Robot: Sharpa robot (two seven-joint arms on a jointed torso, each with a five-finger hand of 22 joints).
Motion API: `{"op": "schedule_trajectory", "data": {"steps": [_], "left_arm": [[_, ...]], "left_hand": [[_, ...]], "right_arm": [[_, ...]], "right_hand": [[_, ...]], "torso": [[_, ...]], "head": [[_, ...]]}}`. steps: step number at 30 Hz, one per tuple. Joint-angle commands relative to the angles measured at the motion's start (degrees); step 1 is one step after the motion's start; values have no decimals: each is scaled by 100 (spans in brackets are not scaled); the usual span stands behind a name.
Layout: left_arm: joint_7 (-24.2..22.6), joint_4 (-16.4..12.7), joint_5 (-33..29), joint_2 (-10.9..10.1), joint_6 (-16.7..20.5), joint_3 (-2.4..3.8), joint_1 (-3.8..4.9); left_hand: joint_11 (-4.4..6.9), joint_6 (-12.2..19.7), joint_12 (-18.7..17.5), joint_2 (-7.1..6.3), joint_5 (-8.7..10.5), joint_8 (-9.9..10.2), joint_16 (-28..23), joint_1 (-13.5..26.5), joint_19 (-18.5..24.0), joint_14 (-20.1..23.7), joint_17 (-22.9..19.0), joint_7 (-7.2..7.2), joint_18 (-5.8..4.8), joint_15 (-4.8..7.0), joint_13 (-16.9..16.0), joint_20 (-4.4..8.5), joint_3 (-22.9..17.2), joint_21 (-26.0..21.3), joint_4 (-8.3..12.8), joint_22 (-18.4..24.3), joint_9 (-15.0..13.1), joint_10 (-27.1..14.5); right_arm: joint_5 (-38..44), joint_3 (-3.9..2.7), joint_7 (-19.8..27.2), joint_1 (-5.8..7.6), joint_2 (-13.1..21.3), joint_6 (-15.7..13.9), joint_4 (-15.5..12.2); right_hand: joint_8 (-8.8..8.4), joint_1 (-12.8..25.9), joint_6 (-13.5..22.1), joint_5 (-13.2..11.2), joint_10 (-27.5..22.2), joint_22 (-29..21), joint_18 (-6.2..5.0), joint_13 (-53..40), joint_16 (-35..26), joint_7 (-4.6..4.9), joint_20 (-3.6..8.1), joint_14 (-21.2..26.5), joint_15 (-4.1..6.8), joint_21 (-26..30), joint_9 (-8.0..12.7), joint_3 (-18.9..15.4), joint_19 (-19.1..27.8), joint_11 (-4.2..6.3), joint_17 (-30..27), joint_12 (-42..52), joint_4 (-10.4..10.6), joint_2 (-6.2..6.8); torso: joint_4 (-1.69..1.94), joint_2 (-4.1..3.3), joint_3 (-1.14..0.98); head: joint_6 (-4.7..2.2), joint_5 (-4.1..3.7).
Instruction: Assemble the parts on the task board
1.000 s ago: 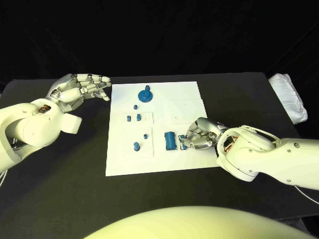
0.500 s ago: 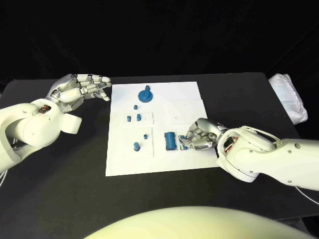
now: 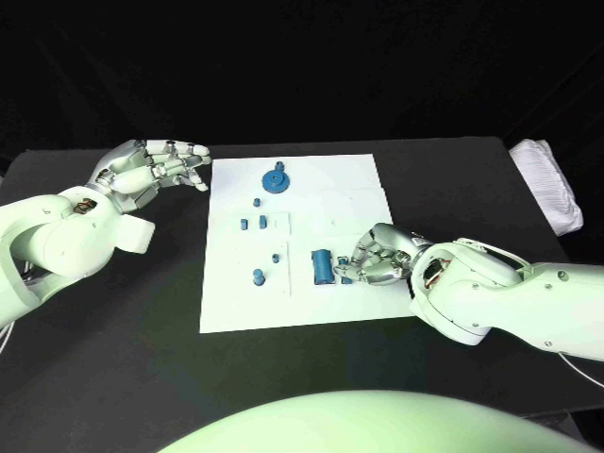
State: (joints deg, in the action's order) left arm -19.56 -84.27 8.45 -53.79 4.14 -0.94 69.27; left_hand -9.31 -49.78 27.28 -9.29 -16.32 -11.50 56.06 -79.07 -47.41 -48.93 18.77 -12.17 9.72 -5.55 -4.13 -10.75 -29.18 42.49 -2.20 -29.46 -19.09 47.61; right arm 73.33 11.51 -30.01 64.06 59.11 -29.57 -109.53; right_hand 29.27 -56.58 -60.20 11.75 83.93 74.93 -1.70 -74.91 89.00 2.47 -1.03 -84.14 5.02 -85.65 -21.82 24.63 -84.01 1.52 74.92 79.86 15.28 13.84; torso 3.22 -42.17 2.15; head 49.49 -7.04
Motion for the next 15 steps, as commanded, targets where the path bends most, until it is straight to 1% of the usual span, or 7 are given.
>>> {"op": "schedule_trajectory", "data": {"steps": [1, 5, 11, 15], "left_arm": [[-17, -12, 22, 2, -93, 3, 1], [-14, -11, 22, 1, -92, 3, 1], [-9, -13, 22, -1, -92, 3, 1], [-7, -13, 24, -4, -92, 3, 1]], "left_hand": [[-5, 45, 5, -15, -20, 14, -29, -23, 46, 24, 8, -9, 55, 0, 10, 7, -34, 10, 3, -5, 5, -54], [-6, 47, 5, -14, -20, 15, -29, -17, 49, 25, 9, -10, 54, -2, 10, 6, -35, 12, 0, -8, 6, -58], [-6, 47, 5, -14, -20, 15, -29, -17, 49, 25, 9, -10, 54, -2, 10, 6, -35, 12, 0, -8, 6, -58], [-6, 47, 5, -14, -20, 15, -29, -17, 49, 25, 9, -10, 54, -2, 10, 6, -35, 12, 0, -8, 6, -58]], "right_arm": [[0, 4, 123, -12, -14, -36, -4], [0, 4, 136, -12, -11, -81, 1], [0, 4, 192, -12, 20, -135, -13], [-47, 4, 363, -12, 105, -123, -37]], "right_hand": [[-34, 76, 16, -28, 259, 1386, 81, -1037, 2, 32, 4, -548, 2, 41, 6, -195, -522, -11, 1338, -41, 107, -15], [-34, 143, 19, -34, 256, 1386, 81, -1036, 1, 30, 6, -548, 4, 43, 7, -350, -521, -10, 1338, -50, 139, -45], [-34, 168, 20, -29, 253, 1384, 80, -1033, -1, 30, 6, -547, 5, 50, 8, -399, -520, -10, 1334, -58, 143, -70], [-36, 107, 29, 27, 253, 1383, 79, -1035, -1, 29, 8, -547, 5, 54, 9, -452, -519, -9, 1334, -58, 116, -97]], "torso": [[1, 3, 0], [-2, 3, -1], [-6, -2, -4], [0, -1, -4]], "head": [[-4, -4], [-4, -3], [-7, -6], [-10, -9]]}}
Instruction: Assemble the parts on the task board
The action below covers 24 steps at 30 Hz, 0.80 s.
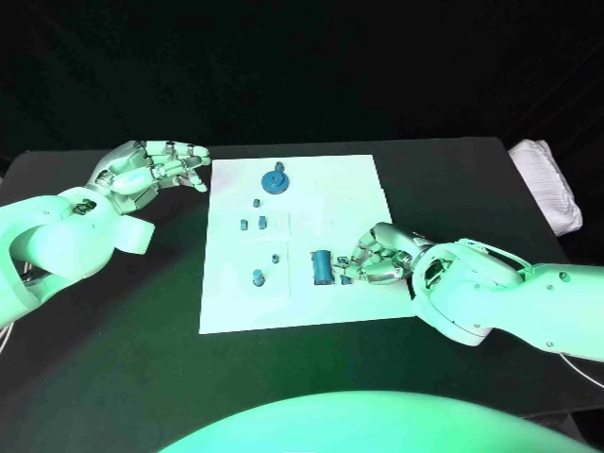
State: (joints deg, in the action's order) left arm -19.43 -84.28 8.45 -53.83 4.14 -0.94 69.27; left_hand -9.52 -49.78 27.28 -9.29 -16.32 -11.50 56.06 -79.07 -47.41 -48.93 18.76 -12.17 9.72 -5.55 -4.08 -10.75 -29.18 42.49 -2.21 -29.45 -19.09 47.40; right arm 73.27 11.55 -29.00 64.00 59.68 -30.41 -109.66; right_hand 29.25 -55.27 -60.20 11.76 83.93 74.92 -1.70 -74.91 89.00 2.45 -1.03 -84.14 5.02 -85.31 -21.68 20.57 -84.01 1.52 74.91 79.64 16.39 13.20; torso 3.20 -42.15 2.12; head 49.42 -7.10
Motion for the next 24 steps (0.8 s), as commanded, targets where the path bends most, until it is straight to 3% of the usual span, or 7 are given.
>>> {"op": "schedule_trajectory", "data": {"steps": [1, 8, 13, 24], "left_arm": [[-20, -11, 24, -1, -91, 3, 1], [-18, -7, 25, -3, -91, 2, 1], [-16, -4, 26, 1, -97, 2, 1], [-6, 8, 31, 6, -100, 2, 1]], "left_hand": [[15, 47, 5, -15, -20, 15, -29, -17, 49, 25, 9, -10, 54, -2, 5, 6, -35, 12, 0, -9, 7, -37], [15, 47, 5, -15, -20, 15, -29, -17, 49, 25, 9, -10, 54, -2, 5, 6, -35, 12, 0, -9, 7, -37], [15, 47, 5, -15, -20, 15, -29, -17, 49, 25, 9, -10, 54, -2, 5, 6, -35, 12, 0, -9, 7, -37], [14, 48, 6, -11, -20, 15, -29, -15, 54, 26, 11, -10, 55, -2, 5, 4, -42, 15, 0, -14, 8, -41]], "right_arm": [[-72, 0, 329, -6, 71, -20, -29], [-223, 1, 818, -6, 245, 205, -76], [-157, 2, 944, -9, 368, 295, -108], [-114, 3, 997, -26, 455, 391, -117]], "right_hand": [[-34, -64, 33, 39, 253, 1385, 79, -1035, 1, 32, 9, -548, 5, 18, -4, -64, -520, -9, 1338, -36, -4, -40], [-44, -566, 59, -66, 251, 1384, 78, -1040, 2, 43, 6, -549, -1, 22, 6, -207, -518, -18, 1340, -40, -112, -42], [-69, -954, 68, -350, 247, 1385, 78, -1045, 1, 56, -5, -549, -13, 22, 31, -426, -517, -30, 1340, -44, -178, -10], [-79, -1117, 57, -386, 248, 1386, 79, -1049, 3, 57, -8, -550, -14, 16, 45, -556, -518, -30, 1345, -40, -188, -15]], "torso": [[5, 0, 1], [-10, 4, -2], [-6, 6, 0], [3, 4, 4]], "head": [[-6, -1], [-15, 14], [-12, 15], [-15, 1]]}}
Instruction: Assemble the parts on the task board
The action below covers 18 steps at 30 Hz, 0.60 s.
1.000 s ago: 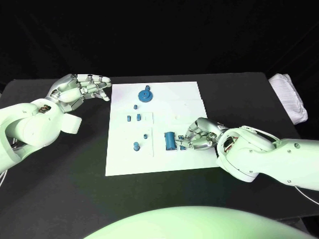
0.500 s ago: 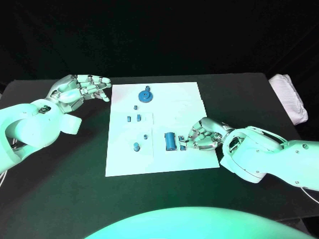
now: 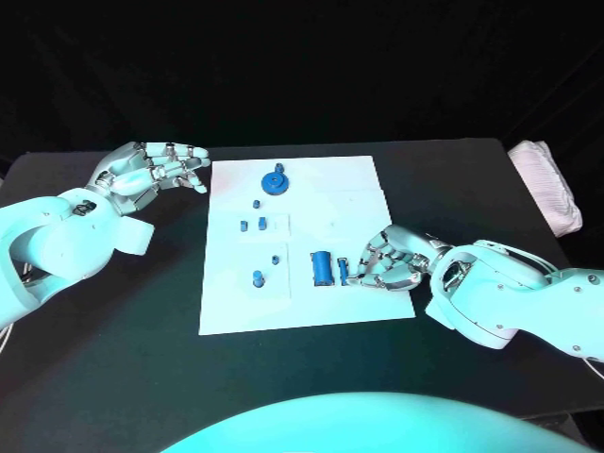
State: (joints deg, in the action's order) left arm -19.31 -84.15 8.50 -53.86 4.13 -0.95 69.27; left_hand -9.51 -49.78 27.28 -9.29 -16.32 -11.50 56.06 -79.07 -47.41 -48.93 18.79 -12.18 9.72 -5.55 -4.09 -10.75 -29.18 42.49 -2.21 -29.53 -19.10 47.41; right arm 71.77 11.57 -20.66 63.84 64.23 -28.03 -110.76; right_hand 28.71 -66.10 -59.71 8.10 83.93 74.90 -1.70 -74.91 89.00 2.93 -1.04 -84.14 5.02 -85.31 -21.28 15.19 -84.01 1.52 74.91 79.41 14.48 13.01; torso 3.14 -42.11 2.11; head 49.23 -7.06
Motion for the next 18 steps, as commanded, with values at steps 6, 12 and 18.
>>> {"op": "schedule_trajectory", "data": {"steps": [6, 12, 18], "left_arm": [[-10, -4, 29, 7, -97, 2, 1], [-7, -13, 29, 5, -100, 2, 1], [-6, -17, 29, -3, -97, 2, 1]], "left_hand": [[14, 48, 6, -11, -20, 15, -29, -15, 54, 26, 8, -10, 55, -2, 6, 5, -42, 15, -1, -5, 9, -42], [14, 44, 7, -9, -20, 12, -29, -15, 56, 26, 9, -10, 56, -2, 6, 4, -45, 16, 0, -7, 8, -43], [14, 44, 7, -9, -20, 12, -29, -15, 56, 26, 9, -10, 56, -2, 6, 4, -45, 16, 0, -7, 8, -43]], "right_arm": [[93, 1, 82, -14, -38, 161, 35], [214, 1, -46, -28, -135, 149, 96], [410, 0, -236, -62, -230, 25, 158]], "right_hand": [[-29, -98, -1, -27, 249, 1388, 80, -1051, 6, 6, -8, -550, -13, 14, 11, -41, -519, -29, 1349, -15, 11, -41], [-39, -241, -8, -17, 252, 1391, 81, -1055, 8, -1, -6, -551, -9, 5, 23, -42, -520, -22, 1353, -8, -13, -85], [-50, -371, -21, -38, 252, 1390, 81, -1056, 5, -8, -3, -550, -4, 6, 37, -14, -520, -16, 1349, -9, -30, -143]], "torso": [[9, -3, 6], [15, -12, 3], [14, -9, 2]], "head": [[4, -4], [21, 8], [33, 12]]}}
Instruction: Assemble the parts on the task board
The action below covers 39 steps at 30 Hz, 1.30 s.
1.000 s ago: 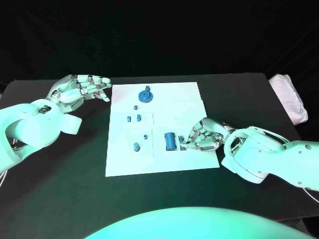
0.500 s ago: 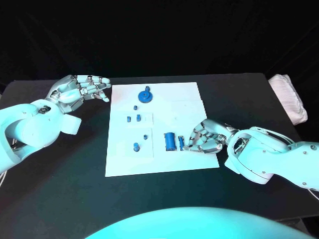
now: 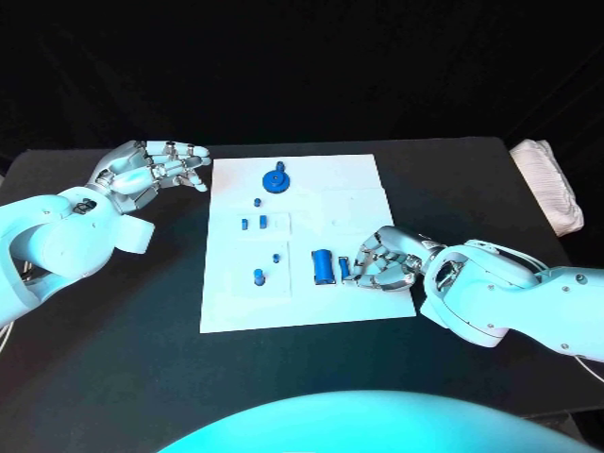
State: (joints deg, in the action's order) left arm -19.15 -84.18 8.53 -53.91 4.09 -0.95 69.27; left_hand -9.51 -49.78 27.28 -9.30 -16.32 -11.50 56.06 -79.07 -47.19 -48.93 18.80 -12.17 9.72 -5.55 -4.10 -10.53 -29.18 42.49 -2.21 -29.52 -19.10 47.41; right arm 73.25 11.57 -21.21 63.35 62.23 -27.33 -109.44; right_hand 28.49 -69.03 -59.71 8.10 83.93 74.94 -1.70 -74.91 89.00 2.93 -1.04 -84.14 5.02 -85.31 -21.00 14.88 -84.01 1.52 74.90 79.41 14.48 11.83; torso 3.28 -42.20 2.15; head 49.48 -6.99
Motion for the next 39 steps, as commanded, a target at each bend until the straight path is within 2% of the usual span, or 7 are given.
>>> {"op": "schedule_trajectory", "data": {"steps": [1, 2, 3, 4, 9, 15, 39], "left_arm": [[-23, -14, 25, 1, -93, 2, 1], [-22, -15, 26, 0, -93, 2, 1], [-21, -16, 26, 0, -91, 2, 1], [-20, -16, 26, 1, -91, 2, 1], [-13, -12, 26, 2, -94, 2, 1], [13, -12, 26, -4, -108, 2, 1], [48, -12, 38, -9, -130, 2, 1]], "left_hand": [[13, 42, 7, -7, -20, 11, -28, -13, 36, 26, 8, -10, 56, -3, 7, -18, -47, 18, 0, -11, 8, -45], [13, 42, 7, -7, -20, 11, -28, -13, 36, 26, 8, -10, 56, -3, 7, -18, -47, 18, 0, -11, 8, -45], [13, 42, 7, -7, -20, 11, -28, -13, 36, 26, 8, -10, 56, -3, 7, -18, -47, 18, 0, -11, 8, -45], [13, 42, 7, -7, -20, 11, -28, -13, 36, 26, 8, -10, 56, -3, 7, -18, -47, 18, 0, -11, 8, -45], [13, 42, 7, -7, -20, 11, -28, -13, 36, 26, 8, -10, 56, -3, 7, -18, -47, 18, 0, -11, 8, -45], [13, 42, 7, -7, -20, 11, -28, -13, 36, 26, 8, -10, 56, -3, 7, -18, -47, 18, 0, -11, 8, -45], [13, 37, 10, -1, -19, 8, -28, -10, 39, 26, 10, -11, 57, -3, 6, -19, -52, 21, -4, -15, 8, -46]], "right_arm": [[284, 0, -206, -15, -41, -77, 34], [316, 0, -252, -17, -58, -143, 49], [345, 0, -296, -19, -74, -208, 64], [377, -1, -339, -21, -88, -270, 79], [465, -2, -442, -25, -126, -452, 123], [447, -2, -450, -25, -141, -468, 145], [106, -2, -359, -26, -153, 21, 176]], "right_hand": [[-29, -89, -24, -43, 253, 1388, 82, -1057, 5, -9, -2, -551, -3, 0, 11, 23, -522, -16, 1350, -8, -29, -35], [-34, -128, -33, -167, 255, 1388, 82, -1059, 6, -12, 0, -551, 0, 0, 18, 55, -522, -12, 1350, -3, -15, -88], [-39, -142, -48, -462, 261, 1389, 83, -1065, 7, -13, 2, -552, 2, -5, 28, 82, -523, -10, 1353, 9, 37, -151], [-39, -130, -54, -473, 262, 1391, 85, -1067, 9, -11, 2, -552, 1, -14, 29, 84, -524, -12, 1355, 12, 58, -166], [-36, -112, -69, -456, 272, 1395, 87, -1077, 14, -14, 3, -554, 2, -27, 32, 96, -527, -10, 1364, 36, 98, -202], [-36, -100, -72, -450, 274, 1394, 87, -1080, 13, -14, 3, -554, 2, -25, 33, 96, -527, -10, 1362, 43, 117, -212], [-47, -263, -60, -465, 260, 1385, 80, -1067, 5, -18, 4, -551, 4, 10, 46, 68, -521, -7, 1350, 4, 59, -75]], "torso": [[-2, 0, -2], [-4, 1, -1], [-5, 2, -3], [-5, 4, -1], [9, 10, 0], [-7, 6, 1], [-13, 5, -1]], "head": [[8, 7], [6, 5], [5, 5], [5, 7], [16, 4], [10, 17], [1, 15]]}}
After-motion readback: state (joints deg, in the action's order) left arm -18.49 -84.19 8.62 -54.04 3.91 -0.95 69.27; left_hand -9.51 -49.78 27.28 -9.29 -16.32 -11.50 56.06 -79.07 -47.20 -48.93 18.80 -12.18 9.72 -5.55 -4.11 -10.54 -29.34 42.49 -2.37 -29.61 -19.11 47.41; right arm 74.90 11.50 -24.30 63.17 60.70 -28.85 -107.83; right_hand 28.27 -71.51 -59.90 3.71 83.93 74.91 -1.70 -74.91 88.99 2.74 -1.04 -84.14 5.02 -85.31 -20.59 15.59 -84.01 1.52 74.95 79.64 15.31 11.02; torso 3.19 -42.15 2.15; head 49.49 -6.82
